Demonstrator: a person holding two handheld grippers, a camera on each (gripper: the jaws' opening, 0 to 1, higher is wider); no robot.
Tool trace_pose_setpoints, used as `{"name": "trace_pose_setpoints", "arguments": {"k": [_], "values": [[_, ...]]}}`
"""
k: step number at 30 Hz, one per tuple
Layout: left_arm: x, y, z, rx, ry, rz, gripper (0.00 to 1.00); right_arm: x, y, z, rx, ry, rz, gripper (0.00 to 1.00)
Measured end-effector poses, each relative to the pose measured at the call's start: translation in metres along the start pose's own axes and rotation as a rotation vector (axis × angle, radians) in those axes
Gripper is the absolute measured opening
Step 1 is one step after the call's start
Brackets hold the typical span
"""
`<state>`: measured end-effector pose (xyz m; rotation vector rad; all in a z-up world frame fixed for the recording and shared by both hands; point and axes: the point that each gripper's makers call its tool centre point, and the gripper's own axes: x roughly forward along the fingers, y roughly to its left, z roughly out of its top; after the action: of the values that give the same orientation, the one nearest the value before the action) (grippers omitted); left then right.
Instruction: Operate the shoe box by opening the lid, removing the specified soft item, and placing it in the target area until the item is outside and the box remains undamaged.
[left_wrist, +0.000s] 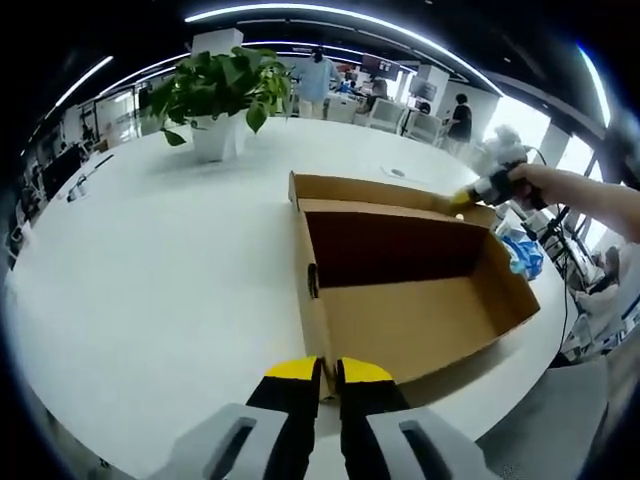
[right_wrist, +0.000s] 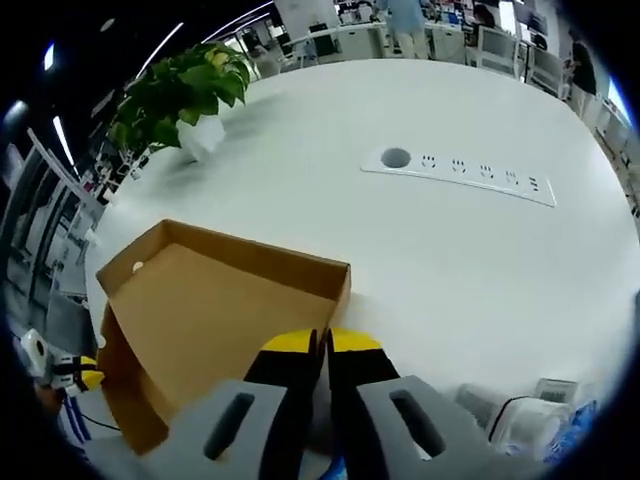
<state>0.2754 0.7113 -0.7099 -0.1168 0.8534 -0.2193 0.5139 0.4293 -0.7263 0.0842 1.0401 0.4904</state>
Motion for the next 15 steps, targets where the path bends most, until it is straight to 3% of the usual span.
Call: {"name": "trace_pose_setpoints", "arguments": {"k": [15], "values": [[0.0,-0.002,0.0,0.009,0.001,-0.002,0.06,-0.024,0.008,0.012,-0.02,-0.061,0.049,0.0]]}}
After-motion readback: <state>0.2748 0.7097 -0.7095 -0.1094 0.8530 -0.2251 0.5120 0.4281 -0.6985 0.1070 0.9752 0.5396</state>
